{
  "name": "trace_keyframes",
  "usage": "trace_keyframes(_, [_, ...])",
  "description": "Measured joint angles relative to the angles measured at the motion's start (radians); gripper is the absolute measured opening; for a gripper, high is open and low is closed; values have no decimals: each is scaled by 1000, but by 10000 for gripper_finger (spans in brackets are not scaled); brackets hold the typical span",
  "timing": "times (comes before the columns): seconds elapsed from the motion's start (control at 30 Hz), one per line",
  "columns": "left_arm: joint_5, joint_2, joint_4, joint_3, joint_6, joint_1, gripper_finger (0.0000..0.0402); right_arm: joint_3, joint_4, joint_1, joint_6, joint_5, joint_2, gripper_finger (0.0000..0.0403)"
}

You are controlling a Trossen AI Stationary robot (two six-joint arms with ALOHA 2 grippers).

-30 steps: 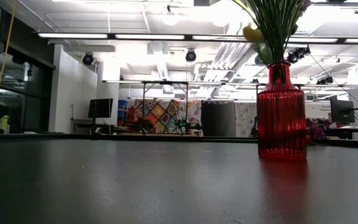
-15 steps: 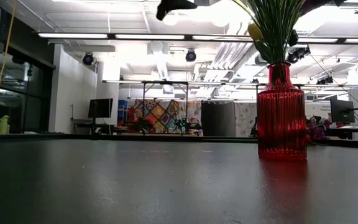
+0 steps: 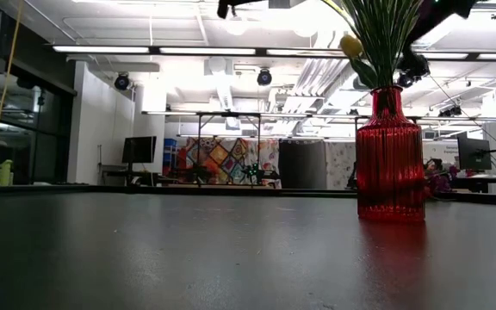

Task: Sort flowers into vase by color
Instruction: Put the pink tulip into the yellow flower vase

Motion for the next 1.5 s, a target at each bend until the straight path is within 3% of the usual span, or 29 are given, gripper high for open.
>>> trace_keyframes(0.2, [30,-23,-12,0,0,39,223,0,-237,-103,128,79,165,312])
trace_keyframes(0.33, [76,-38,-51,0,0,54,223,-1,-274,-153,157,84,271,306])
trace_keyframes(0.47, [78,-47,-96,0,8,57,223,0,-292,-151,191,107,346,275])
trace_keyframes(0.6, [78,-52,-119,0,8,56,223,-1,-335,-137,218,124,408,213])
trace_keyframes(0.83, [77,-52,-124,0,-28,56,223,-1,-392,-134,227,133,525,37])
trace_keyframes(0.9, [77,-52,-127,0,-42,56,223,-1,-390,-127,217,134,558,12])
trace_keyframes(1.03, [77,-52,-139,0,-45,56,223,-1,-379,-122,215,107,618,22])
trace_keyframes(1.17, [77,-52,-143,0,-45,55,223,-1,-390,-109,185,88,676,4])
trace_keyframes(1.5, [77,-52,-145,0,-45,55,223,-1,-383,-77,121,-14,755,2])
